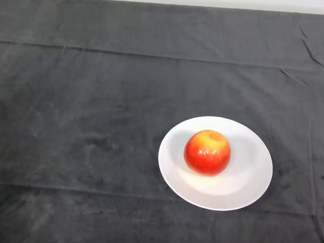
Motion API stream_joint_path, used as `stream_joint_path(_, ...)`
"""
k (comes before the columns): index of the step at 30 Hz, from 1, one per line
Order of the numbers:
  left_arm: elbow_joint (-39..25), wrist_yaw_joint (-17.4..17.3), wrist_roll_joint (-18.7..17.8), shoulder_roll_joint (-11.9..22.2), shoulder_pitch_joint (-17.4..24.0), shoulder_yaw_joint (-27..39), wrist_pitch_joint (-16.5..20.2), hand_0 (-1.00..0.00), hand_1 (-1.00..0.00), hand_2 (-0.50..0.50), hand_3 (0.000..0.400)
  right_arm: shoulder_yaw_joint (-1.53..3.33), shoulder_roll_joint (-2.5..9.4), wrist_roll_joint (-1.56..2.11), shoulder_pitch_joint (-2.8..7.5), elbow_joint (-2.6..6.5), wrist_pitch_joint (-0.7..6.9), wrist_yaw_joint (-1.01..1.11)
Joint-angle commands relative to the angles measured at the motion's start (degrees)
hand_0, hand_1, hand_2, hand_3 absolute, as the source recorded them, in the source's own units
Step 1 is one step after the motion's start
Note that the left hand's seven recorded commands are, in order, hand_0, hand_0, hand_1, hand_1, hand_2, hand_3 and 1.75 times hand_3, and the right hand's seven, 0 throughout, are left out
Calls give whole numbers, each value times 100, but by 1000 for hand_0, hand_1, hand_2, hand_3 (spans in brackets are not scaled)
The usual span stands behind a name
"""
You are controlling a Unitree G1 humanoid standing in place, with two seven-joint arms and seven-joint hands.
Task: Move the apple to the plate
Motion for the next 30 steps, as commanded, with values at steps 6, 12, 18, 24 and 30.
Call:
stream_joint_path(6,264,-16,213,126,-43,181,-111,0,0,0,0,-96,-154,54,84,9,-5,25)
stream_joint_path(12,305,-38,273,107,-58,166,-125,0,0,0,0,-96,-155,53,84,11,-5,27)
stream_joint_path(18,306,-71,325,104,-72,153,-93,0,0,0,0,-96,-155,53,83,13,-6,28)
stream_joint_path(24,306,-94,379,106,-91,142,-67,0,0,0,0,-96,-155,52,83,13,-6,28)
stream_joint_path(30,311,-97,432,92,-106,134,-66,0,0,0,0,-96,-156,52,83,14,-6,29)
